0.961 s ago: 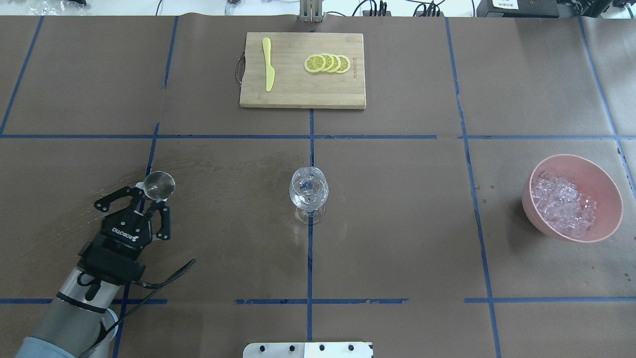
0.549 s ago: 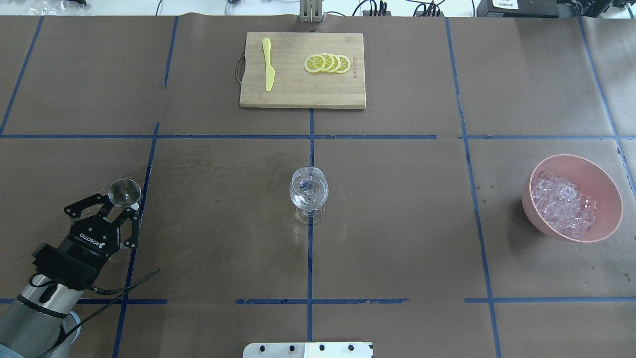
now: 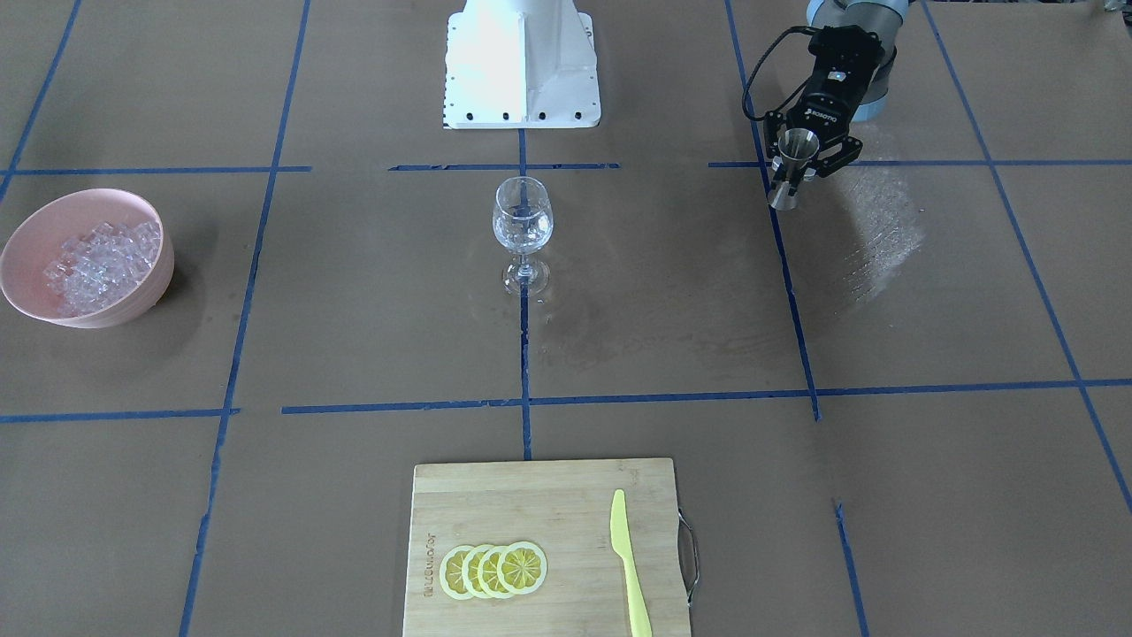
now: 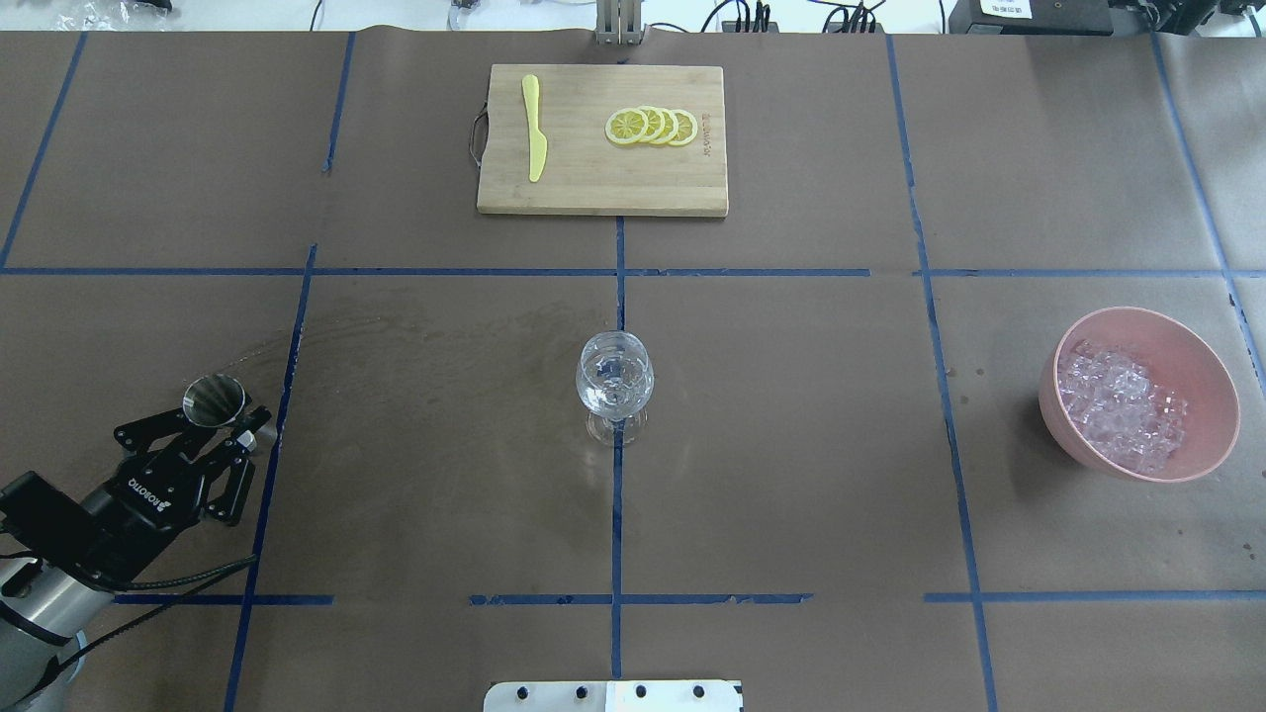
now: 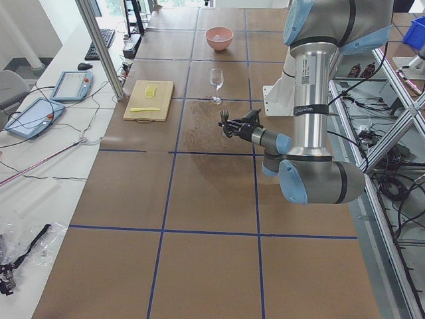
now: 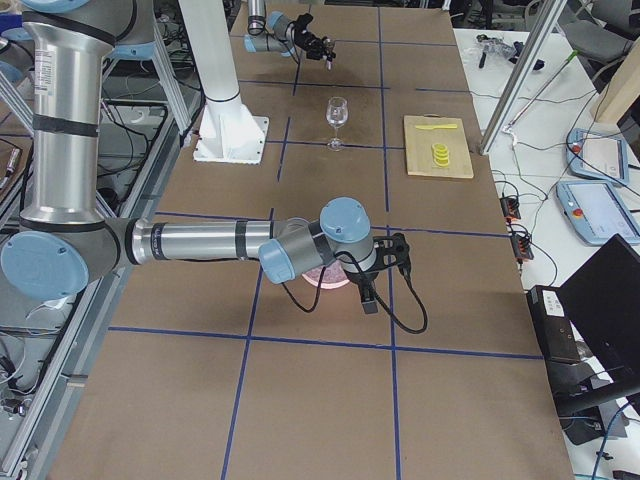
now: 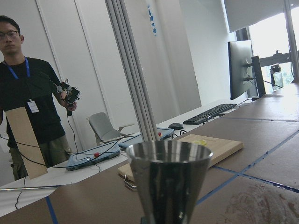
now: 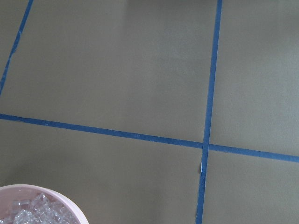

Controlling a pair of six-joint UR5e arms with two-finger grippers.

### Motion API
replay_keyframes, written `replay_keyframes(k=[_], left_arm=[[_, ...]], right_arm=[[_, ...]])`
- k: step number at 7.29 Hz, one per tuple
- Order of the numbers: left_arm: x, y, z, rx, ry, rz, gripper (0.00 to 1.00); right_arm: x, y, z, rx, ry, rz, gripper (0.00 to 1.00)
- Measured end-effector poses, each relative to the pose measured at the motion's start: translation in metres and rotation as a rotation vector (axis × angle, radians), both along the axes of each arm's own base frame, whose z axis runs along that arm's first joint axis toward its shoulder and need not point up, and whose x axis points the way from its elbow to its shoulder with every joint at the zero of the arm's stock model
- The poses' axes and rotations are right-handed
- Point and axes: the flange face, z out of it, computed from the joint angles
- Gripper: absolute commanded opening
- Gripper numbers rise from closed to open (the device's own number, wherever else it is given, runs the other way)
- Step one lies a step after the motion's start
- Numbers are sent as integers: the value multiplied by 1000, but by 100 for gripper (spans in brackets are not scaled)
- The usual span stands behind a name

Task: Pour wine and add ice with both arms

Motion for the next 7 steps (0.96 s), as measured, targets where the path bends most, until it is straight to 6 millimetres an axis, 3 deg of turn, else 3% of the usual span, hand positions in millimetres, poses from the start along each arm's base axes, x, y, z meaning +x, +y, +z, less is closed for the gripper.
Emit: replay_keyframes(k=[2, 4, 7], left_arm=[[-5, -18, 12, -115, 62, 119, 0], [-12, -42, 25, -169, 65, 87, 0], [9, -73, 24, -196, 70, -38, 0]], right_arm=[[0, 0, -1, 3, 0, 0, 100], [0, 0, -2, 4, 0, 0, 100], [0, 0, -3, 6, 0, 0, 100]])
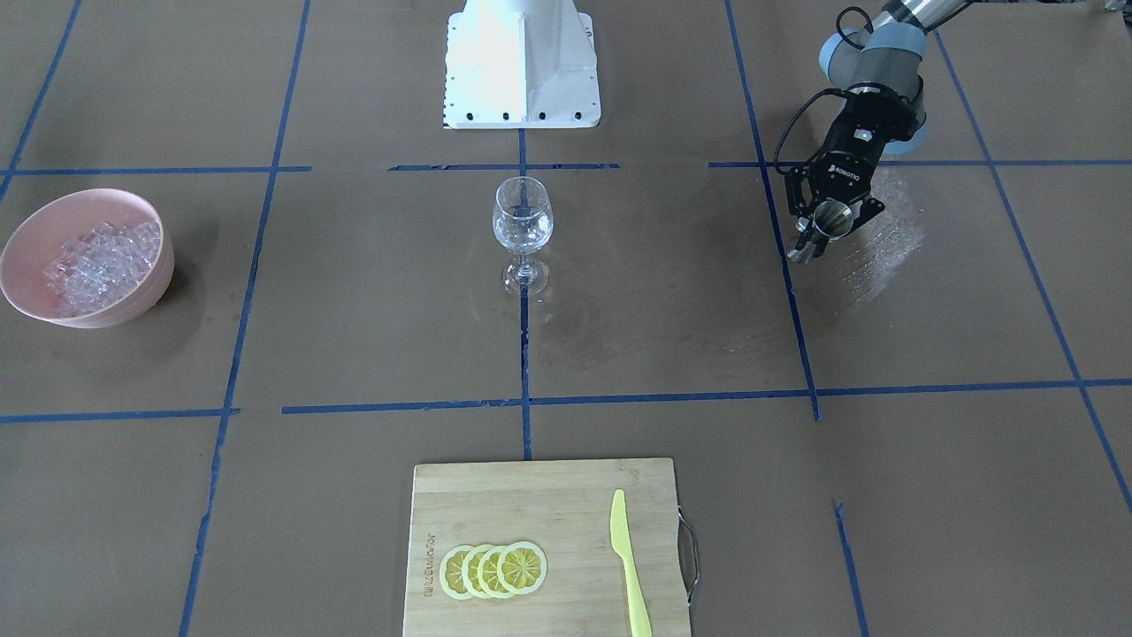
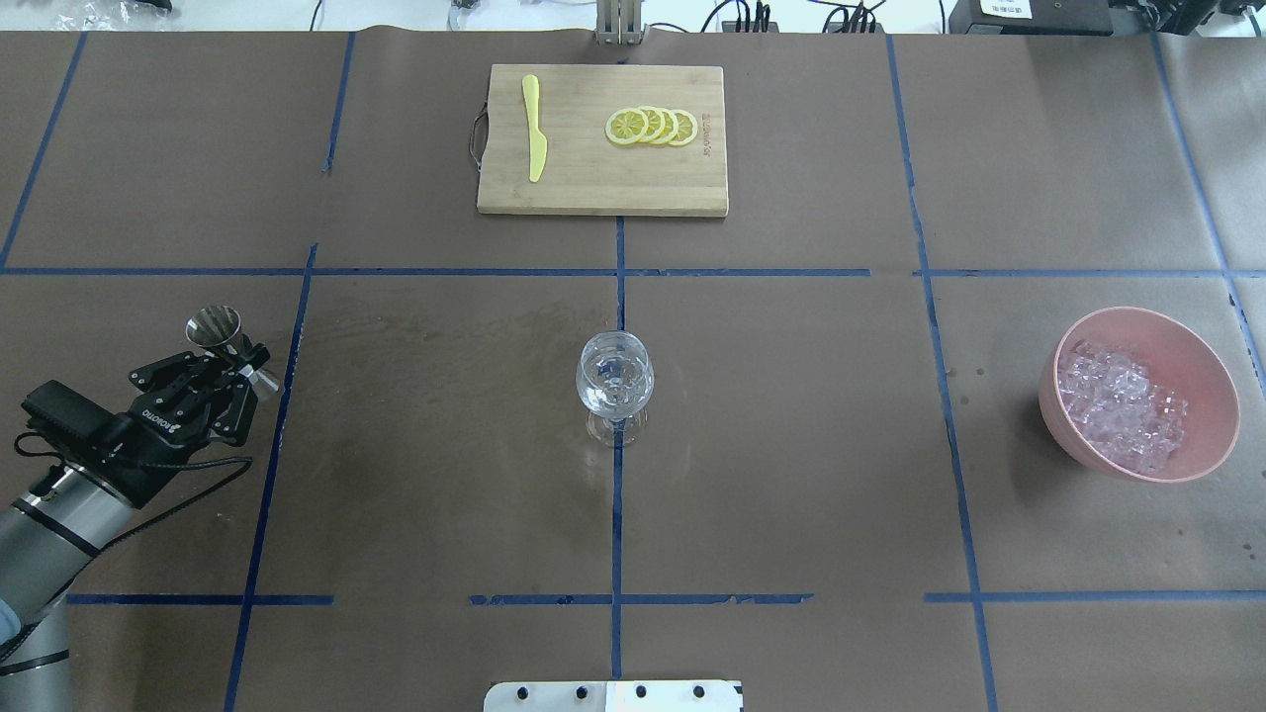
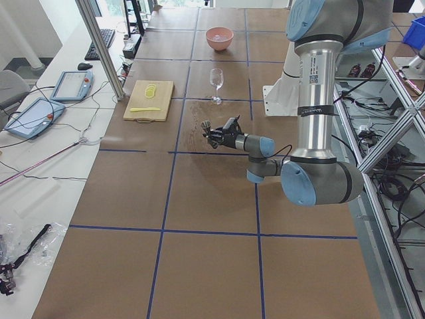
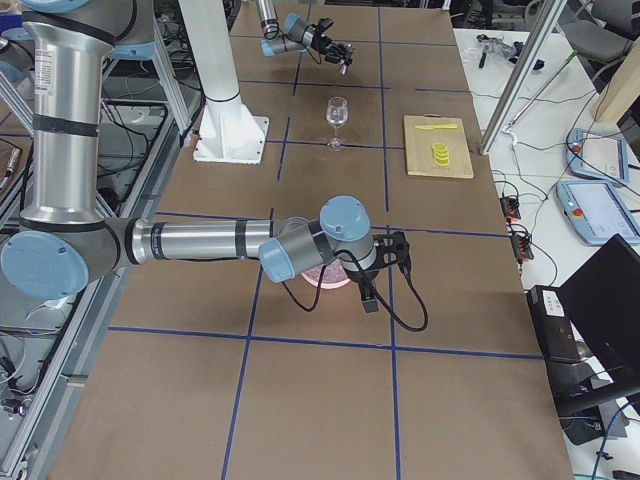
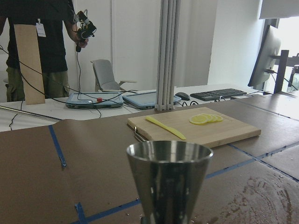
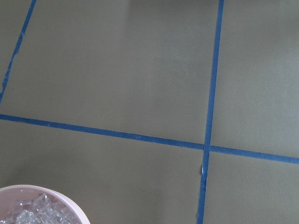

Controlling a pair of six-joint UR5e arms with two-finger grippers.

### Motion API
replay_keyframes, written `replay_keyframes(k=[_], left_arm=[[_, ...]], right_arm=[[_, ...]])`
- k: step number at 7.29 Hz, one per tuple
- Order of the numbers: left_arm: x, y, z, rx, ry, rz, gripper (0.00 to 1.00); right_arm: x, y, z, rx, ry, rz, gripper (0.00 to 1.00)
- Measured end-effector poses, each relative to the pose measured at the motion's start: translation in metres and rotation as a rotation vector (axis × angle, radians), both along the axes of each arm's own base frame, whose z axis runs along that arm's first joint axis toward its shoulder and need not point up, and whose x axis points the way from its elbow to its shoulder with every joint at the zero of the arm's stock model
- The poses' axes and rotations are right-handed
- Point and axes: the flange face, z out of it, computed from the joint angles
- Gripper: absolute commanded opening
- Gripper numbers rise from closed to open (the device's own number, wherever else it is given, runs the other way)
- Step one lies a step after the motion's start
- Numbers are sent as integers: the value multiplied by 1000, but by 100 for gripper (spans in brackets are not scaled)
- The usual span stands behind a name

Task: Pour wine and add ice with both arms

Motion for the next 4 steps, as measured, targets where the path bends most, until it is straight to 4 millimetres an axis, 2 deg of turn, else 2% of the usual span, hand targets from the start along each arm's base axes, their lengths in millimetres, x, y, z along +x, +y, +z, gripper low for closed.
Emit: replay_keyframes(k=[4], left_arm=[[10, -10, 11, -51, -42, 10, 0]], right_arm=[[0, 2, 6, 14, 1, 2, 100]])
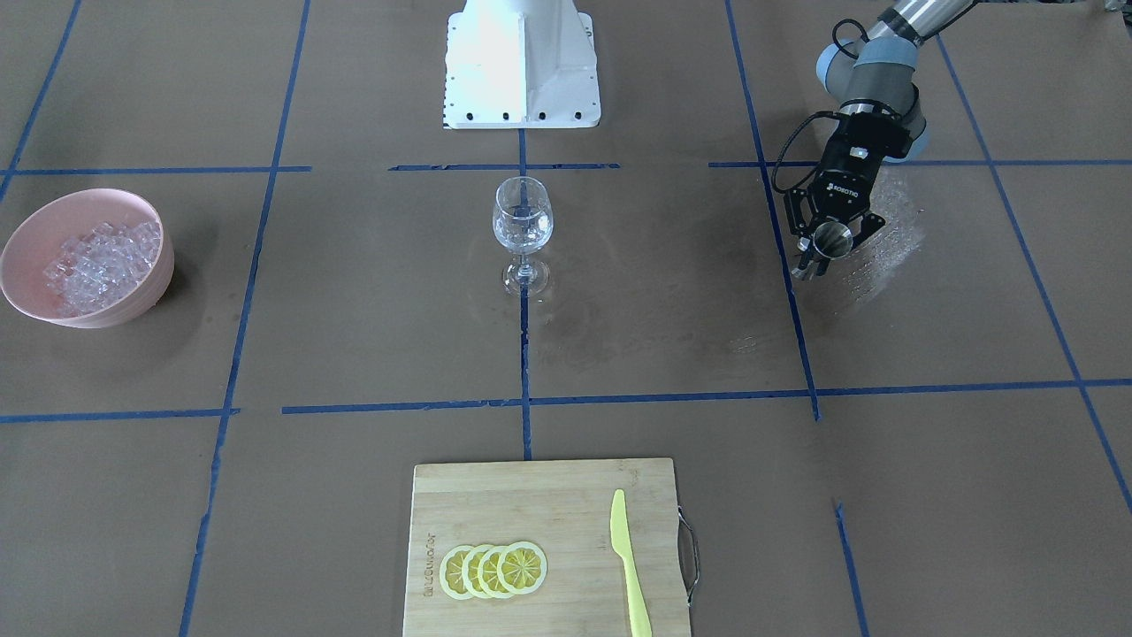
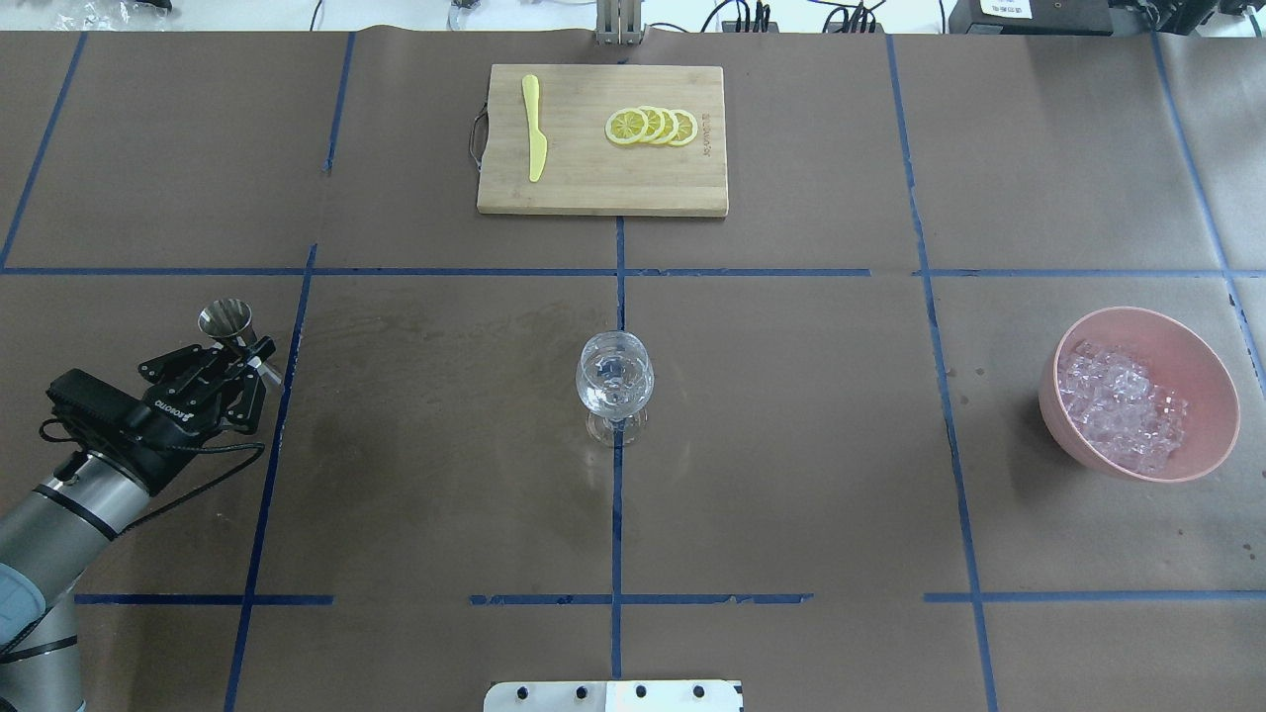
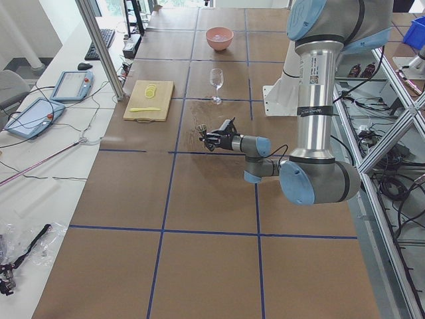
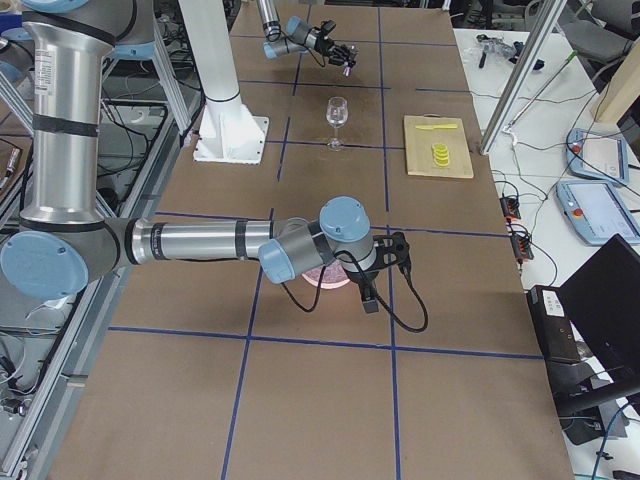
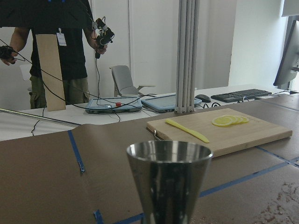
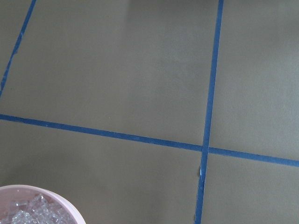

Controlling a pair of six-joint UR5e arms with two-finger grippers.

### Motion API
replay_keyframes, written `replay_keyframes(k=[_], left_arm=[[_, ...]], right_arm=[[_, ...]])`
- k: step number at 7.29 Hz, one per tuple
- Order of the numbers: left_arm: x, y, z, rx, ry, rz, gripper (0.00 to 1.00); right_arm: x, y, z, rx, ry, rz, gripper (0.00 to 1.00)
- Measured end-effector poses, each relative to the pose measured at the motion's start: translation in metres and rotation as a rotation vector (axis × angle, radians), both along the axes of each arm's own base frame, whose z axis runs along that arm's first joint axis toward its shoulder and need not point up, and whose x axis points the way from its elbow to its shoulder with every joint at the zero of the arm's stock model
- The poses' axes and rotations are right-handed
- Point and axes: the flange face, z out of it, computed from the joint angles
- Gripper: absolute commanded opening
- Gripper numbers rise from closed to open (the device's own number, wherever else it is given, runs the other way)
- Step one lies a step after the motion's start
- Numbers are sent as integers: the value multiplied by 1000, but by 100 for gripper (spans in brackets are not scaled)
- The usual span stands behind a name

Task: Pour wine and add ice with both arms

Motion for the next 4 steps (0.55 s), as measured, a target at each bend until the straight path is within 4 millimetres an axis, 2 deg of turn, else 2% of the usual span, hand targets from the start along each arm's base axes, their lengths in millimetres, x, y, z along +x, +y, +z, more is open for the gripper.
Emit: replay_keyframes(k=[4], left_arm=[[6, -1, 22, -58, 12, -4, 0]], right_arm=[[0, 1, 2, 1, 1, 1, 100]])
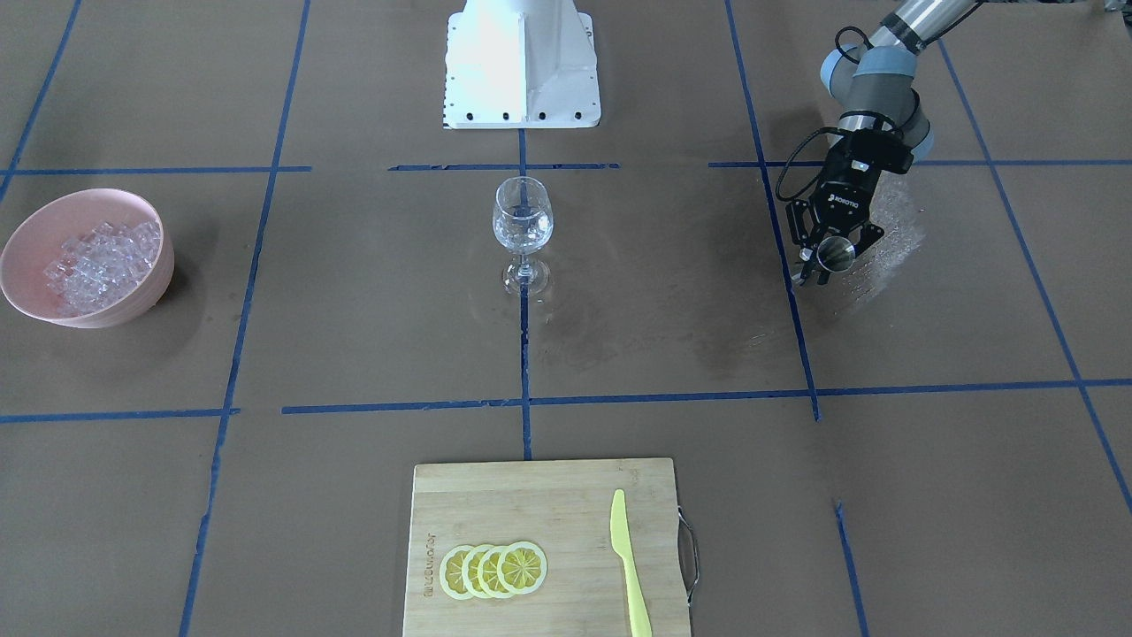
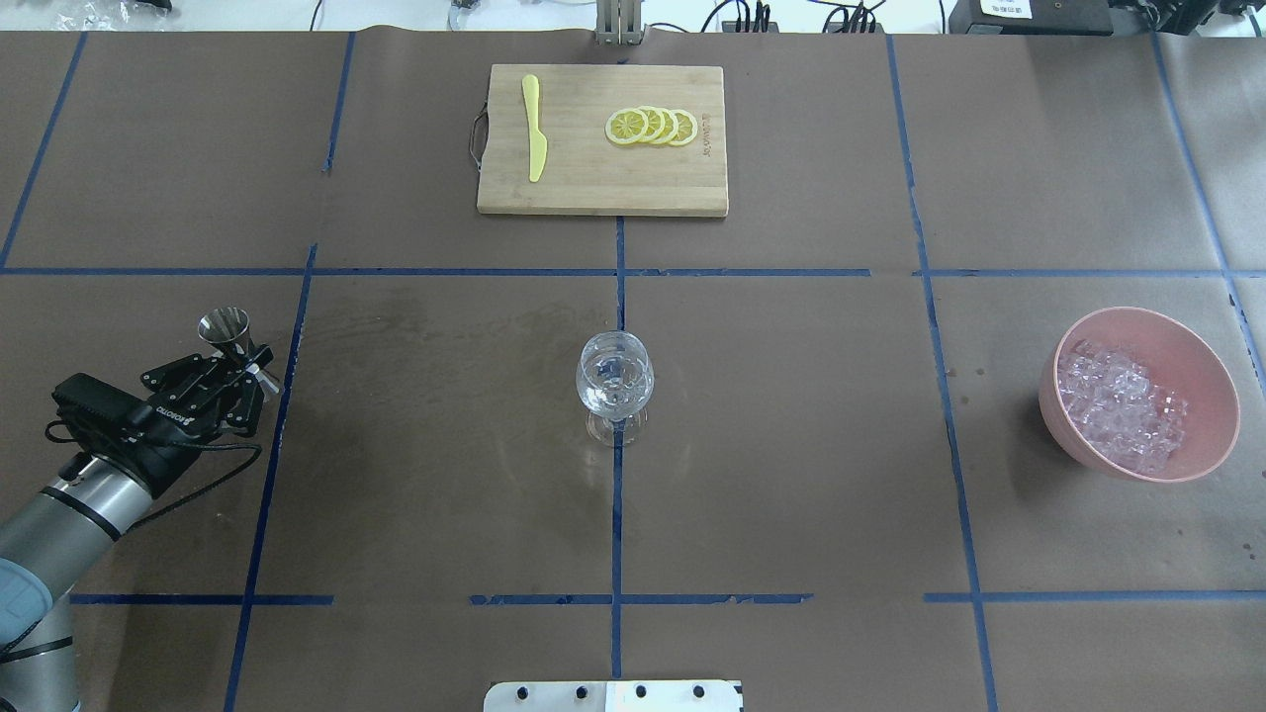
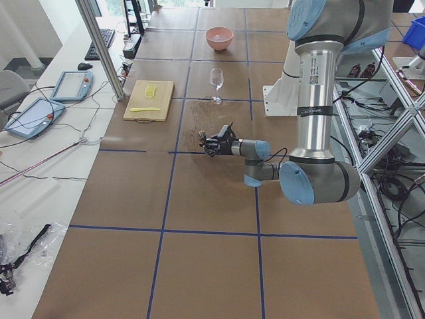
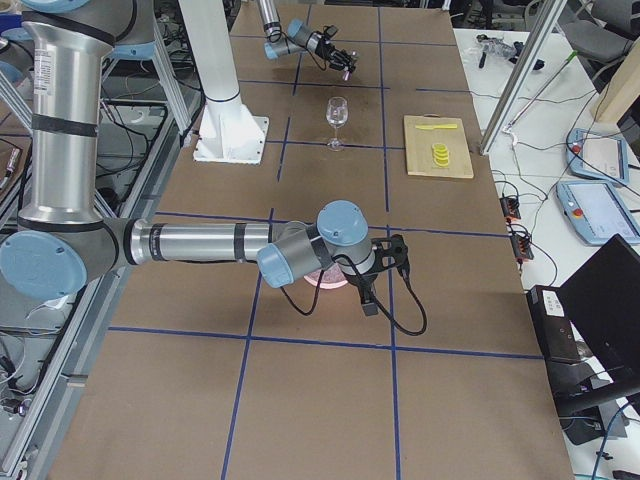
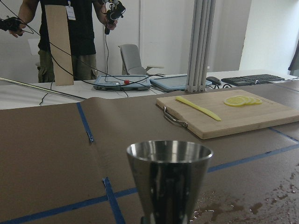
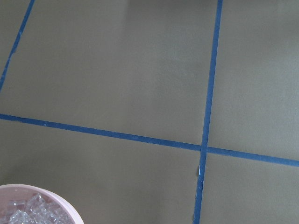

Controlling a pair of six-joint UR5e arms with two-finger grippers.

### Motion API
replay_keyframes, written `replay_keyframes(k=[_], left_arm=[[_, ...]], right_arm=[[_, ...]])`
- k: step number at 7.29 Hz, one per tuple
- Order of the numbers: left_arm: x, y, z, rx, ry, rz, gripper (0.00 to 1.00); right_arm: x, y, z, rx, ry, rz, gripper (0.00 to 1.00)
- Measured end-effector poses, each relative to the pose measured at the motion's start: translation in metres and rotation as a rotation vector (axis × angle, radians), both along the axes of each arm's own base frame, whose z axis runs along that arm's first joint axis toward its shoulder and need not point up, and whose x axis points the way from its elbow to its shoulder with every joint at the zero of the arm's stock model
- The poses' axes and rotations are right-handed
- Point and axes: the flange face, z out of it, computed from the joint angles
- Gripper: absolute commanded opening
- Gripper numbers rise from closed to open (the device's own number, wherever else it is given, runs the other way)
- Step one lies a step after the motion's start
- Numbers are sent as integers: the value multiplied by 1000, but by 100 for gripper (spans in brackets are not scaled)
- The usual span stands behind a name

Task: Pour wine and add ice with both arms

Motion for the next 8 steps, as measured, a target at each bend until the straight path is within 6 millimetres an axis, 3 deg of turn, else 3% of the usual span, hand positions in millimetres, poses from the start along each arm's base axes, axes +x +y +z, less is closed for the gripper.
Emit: replay_keyframes(k=[2, 8], left_arm=[[4, -1, 10, -3, -6, -30, 0], [10, -1, 15, -5, -12, -35, 14]], right_arm=[[0, 0, 0, 0, 0, 0, 100], [0, 0, 0, 0, 0, 0, 100]])
